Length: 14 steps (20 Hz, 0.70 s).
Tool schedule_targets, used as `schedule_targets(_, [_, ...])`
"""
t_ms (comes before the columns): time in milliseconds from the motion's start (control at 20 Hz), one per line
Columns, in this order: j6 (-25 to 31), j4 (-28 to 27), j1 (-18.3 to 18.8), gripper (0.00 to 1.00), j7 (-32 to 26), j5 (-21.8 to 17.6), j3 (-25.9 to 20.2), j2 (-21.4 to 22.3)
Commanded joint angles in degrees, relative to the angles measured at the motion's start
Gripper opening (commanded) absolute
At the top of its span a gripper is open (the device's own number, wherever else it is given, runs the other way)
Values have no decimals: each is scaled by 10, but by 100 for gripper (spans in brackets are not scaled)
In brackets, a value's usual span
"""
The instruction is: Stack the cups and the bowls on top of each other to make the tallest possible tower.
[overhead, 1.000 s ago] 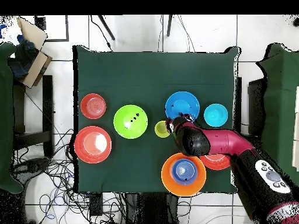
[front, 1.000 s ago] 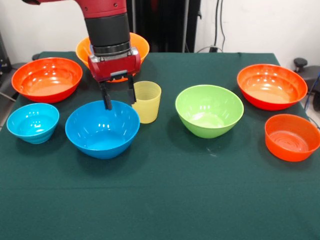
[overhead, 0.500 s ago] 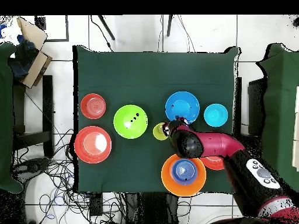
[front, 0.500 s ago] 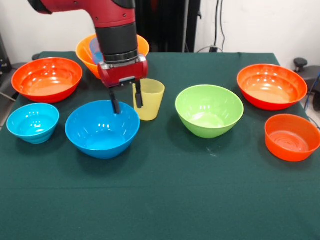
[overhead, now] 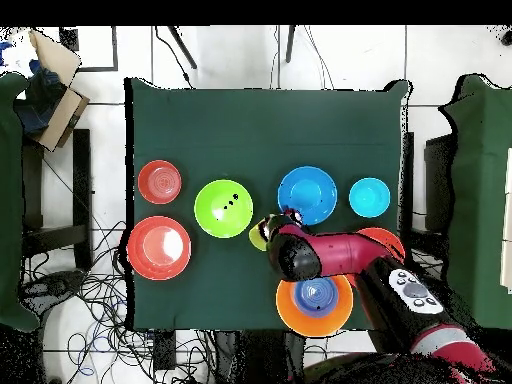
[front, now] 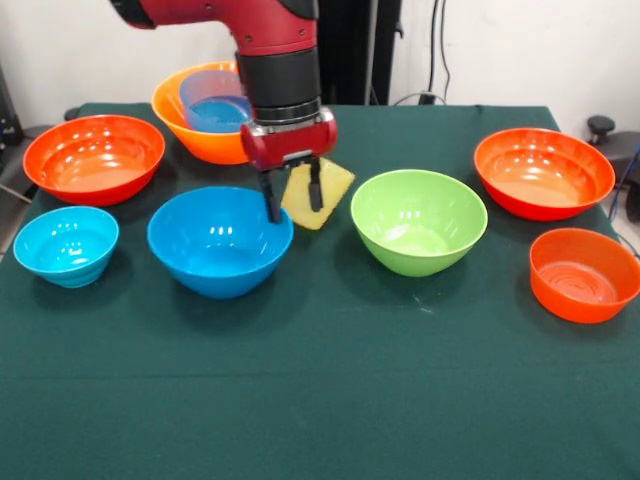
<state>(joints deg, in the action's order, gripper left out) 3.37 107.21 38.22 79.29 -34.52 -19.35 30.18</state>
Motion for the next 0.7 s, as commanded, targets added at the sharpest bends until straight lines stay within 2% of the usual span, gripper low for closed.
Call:
schedule_targets(50, [-31, 38, -17, 100, 90, -18, 30, -9])
schedule_targets(100, [-29, 38, -15, 0, 88, -16, 29, -9])
schedule_targets(250, [-9, 37, -15, 0, 87, -9, 31, -8])
schedule_targets(400, [-25, 38, -8, 0, 88, -12, 23, -2])
schedule_targets(700, [-19, 41, -11, 0, 91, -5, 23, 6])
